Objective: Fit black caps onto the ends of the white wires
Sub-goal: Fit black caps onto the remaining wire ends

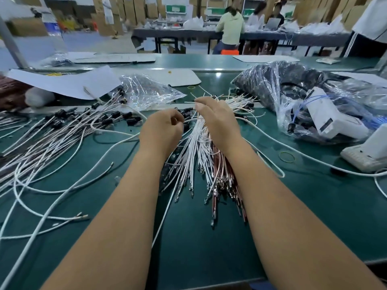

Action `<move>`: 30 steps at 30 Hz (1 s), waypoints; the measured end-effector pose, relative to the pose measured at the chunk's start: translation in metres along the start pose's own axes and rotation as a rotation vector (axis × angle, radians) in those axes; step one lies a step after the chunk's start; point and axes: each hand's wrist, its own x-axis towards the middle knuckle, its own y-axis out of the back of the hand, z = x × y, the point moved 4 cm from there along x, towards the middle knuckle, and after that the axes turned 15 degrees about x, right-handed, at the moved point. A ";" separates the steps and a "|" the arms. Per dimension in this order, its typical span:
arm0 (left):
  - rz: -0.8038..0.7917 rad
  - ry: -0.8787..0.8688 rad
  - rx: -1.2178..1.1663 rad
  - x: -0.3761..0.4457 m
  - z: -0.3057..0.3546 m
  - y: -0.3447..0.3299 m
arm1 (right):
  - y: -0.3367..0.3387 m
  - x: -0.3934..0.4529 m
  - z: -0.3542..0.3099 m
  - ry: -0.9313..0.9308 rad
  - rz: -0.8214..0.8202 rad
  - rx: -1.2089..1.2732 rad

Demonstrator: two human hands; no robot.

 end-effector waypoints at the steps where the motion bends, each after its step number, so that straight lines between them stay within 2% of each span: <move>1: -0.008 -0.033 0.074 0.000 0.003 -0.001 | 0.000 0.000 0.001 -0.010 0.011 0.006; 4: -0.069 -0.124 0.313 0.000 0.006 -0.012 | 0.001 -0.001 0.006 -0.023 0.071 -0.088; 7: -0.116 -0.130 0.404 0.003 0.003 -0.021 | 0.006 0.001 0.008 -0.008 0.153 -0.222; 10: -0.133 -0.086 0.374 0.006 -0.002 -0.023 | 0.012 0.003 0.009 -0.051 0.225 -0.238; 15: -0.078 -0.057 0.260 0.007 -0.003 -0.021 | 0.012 -0.001 0.007 -0.040 0.197 -0.170; 21: 0.059 0.051 -0.174 0.008 -0.011 -0.005 | 0.012 -0.004 0.001 0.103 0.154 0.001; 26: -0.035 0.070 -0.448 0.009 -0.014 -0.005 | 0.013 -0.005 -0.003 0.116 0.190 0.018; 30: -0.076 0.170 -0.769 0.007 -0.011 -0.007 | 0.012 -0.005 -0.003 0.130 0.178 0.013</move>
